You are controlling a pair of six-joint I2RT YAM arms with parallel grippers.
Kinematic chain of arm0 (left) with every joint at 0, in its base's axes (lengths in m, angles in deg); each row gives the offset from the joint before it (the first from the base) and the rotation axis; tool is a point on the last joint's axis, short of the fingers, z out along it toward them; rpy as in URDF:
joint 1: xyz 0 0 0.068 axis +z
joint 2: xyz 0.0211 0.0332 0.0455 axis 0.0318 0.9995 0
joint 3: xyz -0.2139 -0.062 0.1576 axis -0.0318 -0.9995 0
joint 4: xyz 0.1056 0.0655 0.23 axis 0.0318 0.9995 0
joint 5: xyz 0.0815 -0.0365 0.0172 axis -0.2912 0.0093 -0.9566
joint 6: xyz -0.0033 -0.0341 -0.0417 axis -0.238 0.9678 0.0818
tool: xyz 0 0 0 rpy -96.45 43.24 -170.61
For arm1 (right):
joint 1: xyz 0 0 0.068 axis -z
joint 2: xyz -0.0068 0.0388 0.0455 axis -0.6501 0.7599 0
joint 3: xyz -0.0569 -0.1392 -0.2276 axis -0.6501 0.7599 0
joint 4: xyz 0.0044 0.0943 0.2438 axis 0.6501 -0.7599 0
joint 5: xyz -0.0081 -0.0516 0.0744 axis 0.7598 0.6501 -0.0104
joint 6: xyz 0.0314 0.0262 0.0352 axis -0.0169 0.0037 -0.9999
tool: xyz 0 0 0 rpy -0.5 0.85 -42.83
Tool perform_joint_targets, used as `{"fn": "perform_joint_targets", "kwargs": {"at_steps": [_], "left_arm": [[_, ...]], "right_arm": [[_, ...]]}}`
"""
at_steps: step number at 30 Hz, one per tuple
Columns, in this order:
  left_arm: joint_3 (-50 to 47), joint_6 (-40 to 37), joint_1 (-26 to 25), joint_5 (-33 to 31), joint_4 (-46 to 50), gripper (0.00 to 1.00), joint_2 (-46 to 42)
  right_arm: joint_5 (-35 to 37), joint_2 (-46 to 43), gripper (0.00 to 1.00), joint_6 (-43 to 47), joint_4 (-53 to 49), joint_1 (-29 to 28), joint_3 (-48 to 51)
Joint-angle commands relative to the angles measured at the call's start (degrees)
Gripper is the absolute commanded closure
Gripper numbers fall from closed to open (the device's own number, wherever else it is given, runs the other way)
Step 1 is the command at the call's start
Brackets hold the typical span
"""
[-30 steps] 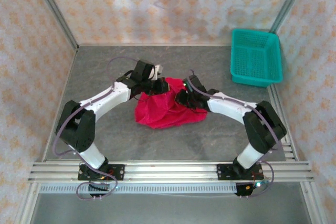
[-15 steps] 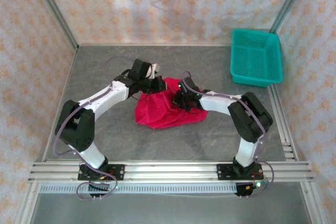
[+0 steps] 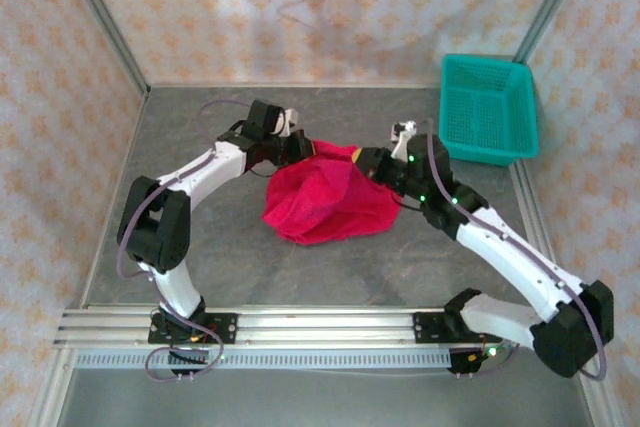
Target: Fold the inside-out t-shirt
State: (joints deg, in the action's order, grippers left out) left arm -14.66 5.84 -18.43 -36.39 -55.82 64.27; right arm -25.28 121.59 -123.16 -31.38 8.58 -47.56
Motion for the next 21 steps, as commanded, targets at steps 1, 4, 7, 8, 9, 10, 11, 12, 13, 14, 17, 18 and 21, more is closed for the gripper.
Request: {"fn": "perform_joint_targets", "kwargs": {"at_steps": [1,4,7,8,9,10,11,12,13,14,17,18,21], "left_arm": [[-0.75,0.50,-0.64,1.21,-1.66,1.00,-0.34],[-1.28,-1.22,-1.31,0.47,-0.38,1.00,-2.12],[-1.39,-3.95,-2.17,-1.36,2.58,0.83,-4.47],[-1.45,-5.09,-2.61,-2.94,4.26,0.74,-5.44],[-1.48,-6.71,-3.00,-3.89,6.16,0.64,-6.31],[-1.57,-8.25,-3.57,-5.28,7.95,0.59,-7.43],[-1.71,-9.41,-4.23,-6.83,9.73,0.54,-8.73],[-1.97,-10.30,-5.03,-8.26,10.99,0.53,-9.87],[-2.41,-11.07,-6.04,-9.32,11.97,0.52,-11.14],[-2.92,-11.48,-7.14,-9.94,12.63,0.53,-12.39],[-3.37,-11.62,-10.35,-10.75,13.42,0.59,-13.75],[-3.04,-10.95,-11.01,-10.88,13.33,0.59,-13.30],[-0.83,-8.33,-12.18,-11.41,13.37,0.63,-9.29]], "right_arm": [[-1.36,2.74,1.00,-1.37,5.62,1.18,8.18],[-1.36,7.63,1.00,-2.14,9.61,1.27,11.65],[-1.94,12.19,1.00,-1.73,10.56,1.29,11.90],[-2.55,13.34,1.00,-1.70,11.24,1.27,12.10],[-3.08,14.18,1.00,-1.78,11.81,1.25,12.20],[-3.74,14.79,1.00,-1.89,12.49,1.28,12.44],[-4.33,15.15,1.00,-2.09,13.48,1.22,12.86],[-4.74,15.25,1.00,-2.42,14.36,1.18,13.39],[-5.14,15.23,1.00,-2.72,15.41,1.19,14.11],[-5.54,15.22,1.00,-2.96,16.41,1.20,14.64],[-6.21,15.18,1.00,-3.58,18.78,1.11,16.00],[-6.34,15.15,1.00,-3.87,19.50,1.03,16.40],[-6.50,14.79,1.00,-4.27,21.14,0.94,17.51]]}}
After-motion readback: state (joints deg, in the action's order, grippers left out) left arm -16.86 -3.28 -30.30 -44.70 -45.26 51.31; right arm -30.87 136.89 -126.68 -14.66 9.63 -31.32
